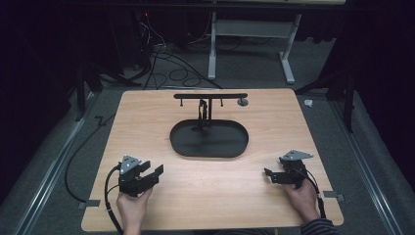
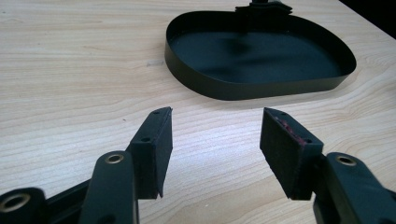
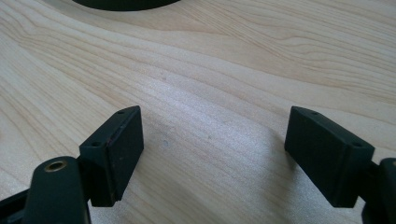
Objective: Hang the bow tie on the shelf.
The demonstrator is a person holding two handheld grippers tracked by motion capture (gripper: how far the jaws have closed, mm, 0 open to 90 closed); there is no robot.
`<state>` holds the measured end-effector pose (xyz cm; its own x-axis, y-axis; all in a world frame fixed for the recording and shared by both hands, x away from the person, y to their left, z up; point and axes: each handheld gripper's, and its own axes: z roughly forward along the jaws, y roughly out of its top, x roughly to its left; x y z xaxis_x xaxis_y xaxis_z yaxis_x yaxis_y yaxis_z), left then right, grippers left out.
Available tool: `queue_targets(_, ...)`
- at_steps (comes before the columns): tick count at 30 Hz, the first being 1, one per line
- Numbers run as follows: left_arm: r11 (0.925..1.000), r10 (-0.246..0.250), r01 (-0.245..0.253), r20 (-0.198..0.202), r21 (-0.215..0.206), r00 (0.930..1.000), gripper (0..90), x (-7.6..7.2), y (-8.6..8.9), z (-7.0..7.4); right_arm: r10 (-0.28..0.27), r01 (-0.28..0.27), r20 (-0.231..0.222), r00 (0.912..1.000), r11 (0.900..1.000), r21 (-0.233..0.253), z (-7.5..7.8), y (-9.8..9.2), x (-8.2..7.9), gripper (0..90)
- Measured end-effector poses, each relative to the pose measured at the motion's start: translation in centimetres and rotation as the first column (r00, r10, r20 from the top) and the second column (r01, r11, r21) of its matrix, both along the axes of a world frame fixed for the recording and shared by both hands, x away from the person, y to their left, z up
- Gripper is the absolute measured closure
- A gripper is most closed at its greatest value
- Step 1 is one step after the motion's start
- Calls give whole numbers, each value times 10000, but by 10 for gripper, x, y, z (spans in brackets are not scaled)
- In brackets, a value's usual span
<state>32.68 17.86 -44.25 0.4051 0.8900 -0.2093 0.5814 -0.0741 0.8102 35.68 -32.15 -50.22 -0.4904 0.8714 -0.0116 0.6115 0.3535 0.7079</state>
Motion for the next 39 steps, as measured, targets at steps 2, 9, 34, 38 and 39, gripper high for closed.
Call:
queue_targets(2, 10000, -24, 24, -55, -4, 10000, 445, 1, -1, -2, 0, 0, 1, 10000, 10000, -1, 0, 0, 0, 207)
queue_targets(9, 9999, -117, 118, -138, 61, 9998, 445, 5, -8, -7, 1, -1, 1, 10000, 10000, 0, 0, 0, 0, 206)
queue_targets(34, 9994, -111, 125, -411, 335, 9991, 442, 14, -20, -24, 4, -4, 1, 10000, 10000, -1, 0, 0, 0, 207)
queue_targets(38, 9992, -100, 119, -469, 392, 9989, 442, 15, -23, -28, 0, 0, -1, 10000, 10000, -1, 0, 0, 0, 207)
queue_targets(39, 9991, -100, 120, -496, 407, 9987, 441, 16, -23, -30, -1, 1, -2, 10000, 10000, 6, 0, 0, 0, 207)
